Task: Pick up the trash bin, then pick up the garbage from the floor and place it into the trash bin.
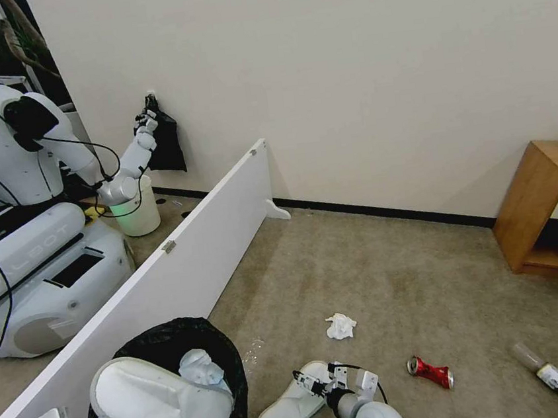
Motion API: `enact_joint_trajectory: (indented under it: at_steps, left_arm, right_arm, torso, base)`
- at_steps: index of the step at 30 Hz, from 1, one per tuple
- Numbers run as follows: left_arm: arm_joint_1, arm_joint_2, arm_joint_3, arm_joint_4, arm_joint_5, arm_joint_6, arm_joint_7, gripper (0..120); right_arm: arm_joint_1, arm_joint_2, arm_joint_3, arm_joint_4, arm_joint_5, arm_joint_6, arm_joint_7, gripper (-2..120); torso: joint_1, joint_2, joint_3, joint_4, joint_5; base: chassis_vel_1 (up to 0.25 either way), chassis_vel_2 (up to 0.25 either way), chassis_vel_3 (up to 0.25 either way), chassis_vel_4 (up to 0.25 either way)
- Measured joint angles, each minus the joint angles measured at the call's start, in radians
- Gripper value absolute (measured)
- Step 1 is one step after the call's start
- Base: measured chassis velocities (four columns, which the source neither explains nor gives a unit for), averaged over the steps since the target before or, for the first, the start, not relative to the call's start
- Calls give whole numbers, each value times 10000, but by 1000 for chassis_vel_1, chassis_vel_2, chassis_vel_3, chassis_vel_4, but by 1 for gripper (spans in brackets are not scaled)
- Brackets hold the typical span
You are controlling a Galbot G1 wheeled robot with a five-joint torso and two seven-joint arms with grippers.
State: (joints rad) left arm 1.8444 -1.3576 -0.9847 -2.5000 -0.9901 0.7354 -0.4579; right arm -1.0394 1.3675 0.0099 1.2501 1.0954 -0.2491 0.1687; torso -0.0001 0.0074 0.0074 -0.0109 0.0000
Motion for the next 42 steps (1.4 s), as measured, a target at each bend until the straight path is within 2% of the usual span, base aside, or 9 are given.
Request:
enact_joint_trajectory:
  at_steps: [17, 24, 30, 31, 33, 36, 38, 40, 42]
  left_arm:
    - [-50, 57, -28, 0, -22, 0, 2, 2]
    - [-54, 71, -33, 0, -34, 0, -4, 2]
    - [-54, 71, -32, 0, -47, 0, -9, 2]
    - [-54, 71, -32, 0, -47, 0, -9, 2]
    - [-57, 73, -33, 0, -59, 0, -10, 2]
    - [-57, 72, -33, 0, -60, 0, -12, 2]
    - [-58, 69, -33, 0, -63, 0, -12, 2]
    - [-60, 69, -33, 0, -66, 0, -12, 2]
    - [-66, 79, -35, 0, -71, 0, -12, 2]
  right_arm:
    - [216, 223, 148, -860, -93, 41, -238, 100]
    - [307, 264, 90, -1009, -89, 41, -383, 76]
    - [281, 281, 41, -1035, -97, 26, -435, 49]
    - [281, 281, 41, -1035, -97, 26, -435, 49]
    - [254, 251, 29, -982, -113, 18, -436, 37]
    - [251, 238, 28, -970, -120, 17, -436, 33]
    - [230, 216, 34, -931, -156, 15, -436, 20]
    - [220, 209, 38, -905, -164, 14, -436, 17]
    - [188, 186, 52, -840, -181, 12, -435, 7]
  torso:
    - [0, 0, 0, 0, 0]
    - [0, 0, 0, 0, 0]
    - [1, 0, 0, 0, 0]
    - [1, 0, 0, 0, 0]
    - [0, 0, 0, 1, 1]
    - [0, 0, 0, 0, 0]
    - [0, 0, 0, 0, 0]
    - [0, 0, 0, 0, 1]
    - [1, 0, 0, 0, 1]
  base:
    - [0, 0, 0, 0]
    - [0, 0, 0, 0]
    - [0, 0, 0, 0]
    - [0, 0, 0, 0]
    - [0, 0, 0, 0]
    - [0, 0, 0, 0]
    - [0, 0, 0, 0]
    - [0, 0, 0, 0]
    - [0, 0, 0, 0]
